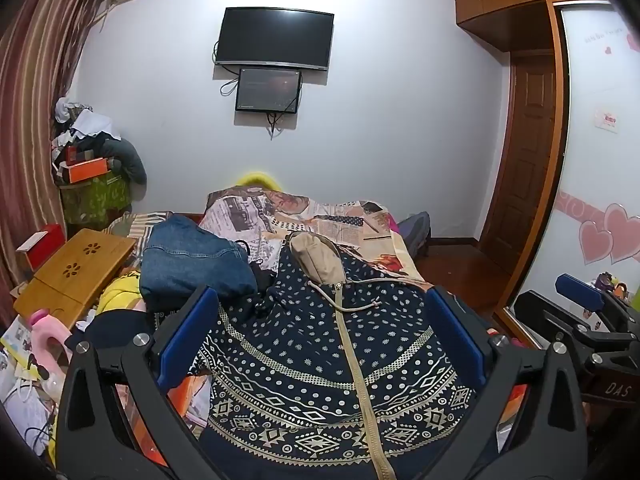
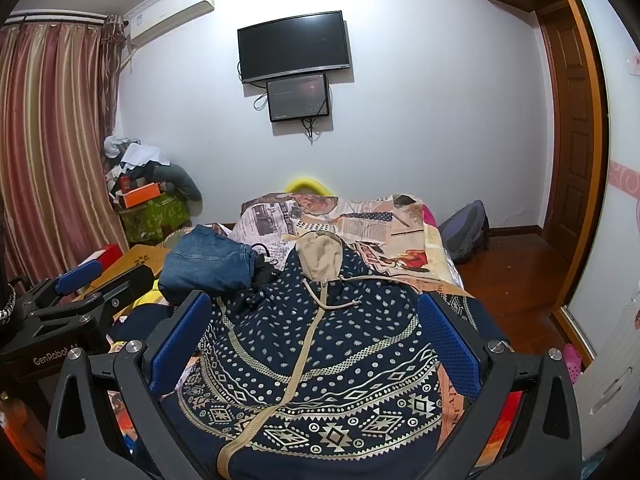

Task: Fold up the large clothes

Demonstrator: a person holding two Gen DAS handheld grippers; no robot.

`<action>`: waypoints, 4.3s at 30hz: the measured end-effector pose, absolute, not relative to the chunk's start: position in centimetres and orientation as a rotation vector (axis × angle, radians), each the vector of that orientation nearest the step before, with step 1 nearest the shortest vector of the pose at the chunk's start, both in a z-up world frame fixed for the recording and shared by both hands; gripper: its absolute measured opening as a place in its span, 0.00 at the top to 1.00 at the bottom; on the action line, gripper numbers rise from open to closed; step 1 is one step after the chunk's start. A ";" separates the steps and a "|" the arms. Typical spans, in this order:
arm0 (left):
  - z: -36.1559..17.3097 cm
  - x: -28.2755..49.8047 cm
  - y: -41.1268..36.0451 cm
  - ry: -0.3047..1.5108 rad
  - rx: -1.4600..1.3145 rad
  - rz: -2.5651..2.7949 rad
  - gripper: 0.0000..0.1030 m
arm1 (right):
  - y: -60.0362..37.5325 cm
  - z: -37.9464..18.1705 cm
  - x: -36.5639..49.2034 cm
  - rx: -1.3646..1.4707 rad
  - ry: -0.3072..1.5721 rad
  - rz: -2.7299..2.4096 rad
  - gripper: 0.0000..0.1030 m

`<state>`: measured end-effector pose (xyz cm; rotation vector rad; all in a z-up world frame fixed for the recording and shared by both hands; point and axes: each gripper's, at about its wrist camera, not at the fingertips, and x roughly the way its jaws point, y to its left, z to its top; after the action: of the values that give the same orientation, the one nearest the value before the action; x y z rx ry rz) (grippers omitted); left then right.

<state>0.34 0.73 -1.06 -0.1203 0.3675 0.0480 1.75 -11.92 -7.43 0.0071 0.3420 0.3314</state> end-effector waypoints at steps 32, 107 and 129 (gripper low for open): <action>-5.8 6.8 18.7 0.433 -0.269 0.439 0.00 | -10.7 -10.5 9.1 -0.052 0.499 0.251 0.00; -6.6 26.5 3.1 0.668 -0.170 -0.251 0.94 | -13.1 -13.7 19.2 -0.060 0.668 0.307 0.00; -17.5 22.5 -3.1 1.069 -0.065 -0.399 0.60 | -14.5 -15.5 19.8 -0.118 0.738 0.285 0.01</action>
<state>22.48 -3.07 -17.48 -0.0654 1.0686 -0.3991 19.80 -14.55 -15.51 -0.1180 0.7378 0.2851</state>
